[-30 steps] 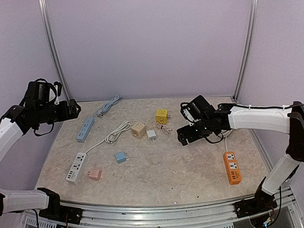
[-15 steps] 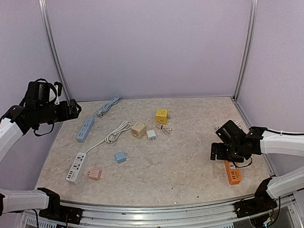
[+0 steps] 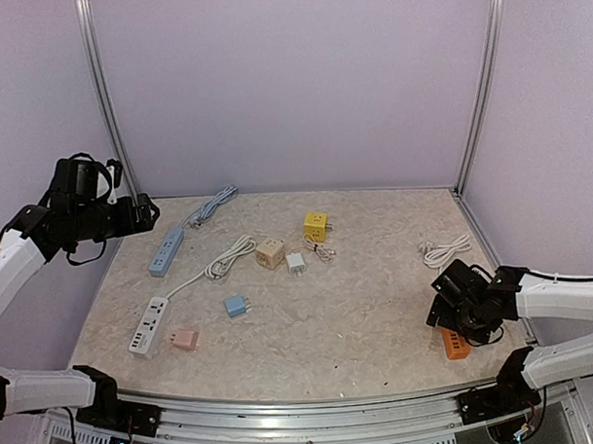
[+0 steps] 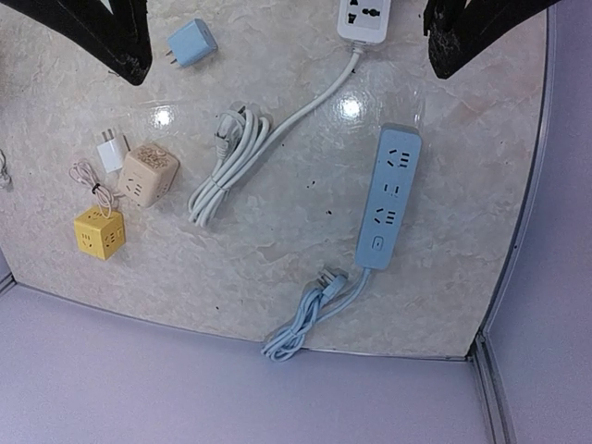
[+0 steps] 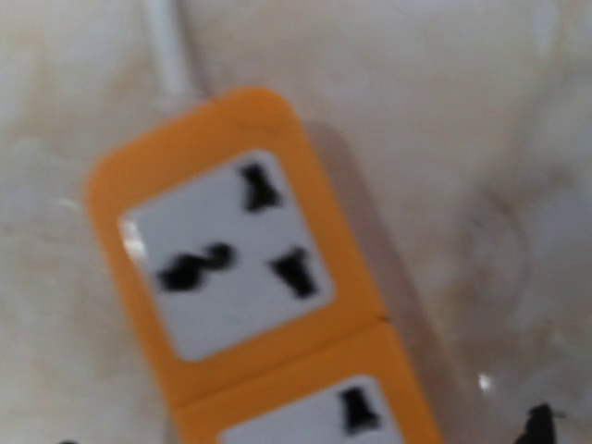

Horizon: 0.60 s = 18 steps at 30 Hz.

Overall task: Insert the plug
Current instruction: Move the socket to the center of the board.

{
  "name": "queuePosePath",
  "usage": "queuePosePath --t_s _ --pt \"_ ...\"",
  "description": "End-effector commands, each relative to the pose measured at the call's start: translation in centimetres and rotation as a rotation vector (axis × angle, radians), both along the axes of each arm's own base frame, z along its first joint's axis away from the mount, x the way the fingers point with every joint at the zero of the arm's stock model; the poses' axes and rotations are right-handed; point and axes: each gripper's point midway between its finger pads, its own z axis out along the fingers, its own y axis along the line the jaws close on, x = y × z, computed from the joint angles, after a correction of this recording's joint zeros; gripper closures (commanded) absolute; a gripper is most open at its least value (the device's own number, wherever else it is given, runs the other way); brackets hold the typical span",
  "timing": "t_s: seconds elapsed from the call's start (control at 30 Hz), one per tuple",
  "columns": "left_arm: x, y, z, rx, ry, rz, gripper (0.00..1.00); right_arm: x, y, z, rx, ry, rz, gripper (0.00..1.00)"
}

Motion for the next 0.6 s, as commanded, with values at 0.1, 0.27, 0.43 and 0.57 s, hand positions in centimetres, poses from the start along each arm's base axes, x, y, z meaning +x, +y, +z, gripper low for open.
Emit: queuePosePath --t_s 0.1,0.27,0.43,0.57 --pt "0.0 -0.2 -0.2 -0.004 0.012 -0.003 0.01 -0.9 -0.1 -1.1 0.059 -0.006 -0.002 0.00" --pt "0.1 -0.3 -0.3 -0.006 0.017 -0.004 0.01 1.5 4.3 0.1 0.170 -0.074 0.196 0.04" --pt "0.1 -0.2 -0.3 -0.006 0.017 -0.003 0.01 3.9 7.8 0.4 0.198 -0.076 0.307 0.05" --pt "0.0 -0.2 -0.2 -0.005 0.012 -0.002 0.01 6.9 11.8 0.1 0.239 -0.082 0.381 0.05"
